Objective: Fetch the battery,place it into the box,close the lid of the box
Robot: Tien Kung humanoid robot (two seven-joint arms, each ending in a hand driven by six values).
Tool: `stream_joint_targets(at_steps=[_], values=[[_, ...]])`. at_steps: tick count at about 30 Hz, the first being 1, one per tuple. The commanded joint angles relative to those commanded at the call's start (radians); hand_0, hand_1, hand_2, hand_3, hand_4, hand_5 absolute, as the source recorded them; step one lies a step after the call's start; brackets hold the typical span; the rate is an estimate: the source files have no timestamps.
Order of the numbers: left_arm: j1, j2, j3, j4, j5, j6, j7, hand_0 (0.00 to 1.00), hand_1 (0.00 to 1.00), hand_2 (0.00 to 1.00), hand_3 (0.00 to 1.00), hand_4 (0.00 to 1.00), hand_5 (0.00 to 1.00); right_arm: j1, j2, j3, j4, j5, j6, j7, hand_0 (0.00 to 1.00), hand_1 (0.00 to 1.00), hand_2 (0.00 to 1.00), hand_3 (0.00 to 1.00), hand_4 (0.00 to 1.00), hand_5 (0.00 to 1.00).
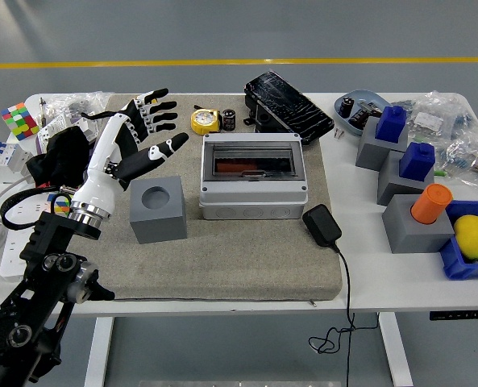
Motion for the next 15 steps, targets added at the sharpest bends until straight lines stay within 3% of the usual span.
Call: stream_joint_targets(at_steps=[15], values=[[0.013, -0.004, -0.007, -0.004, -0.001, 0.003, 0.000, 0.592, 0.681, 0.738, 0.791, 0.998, 0.303, -0.003, 0.005, 0.004, 0.000, -0.001, 0.000, 0.001, 0.762, 0.723, 0.735, 0.752, 0.998, 0.556]])
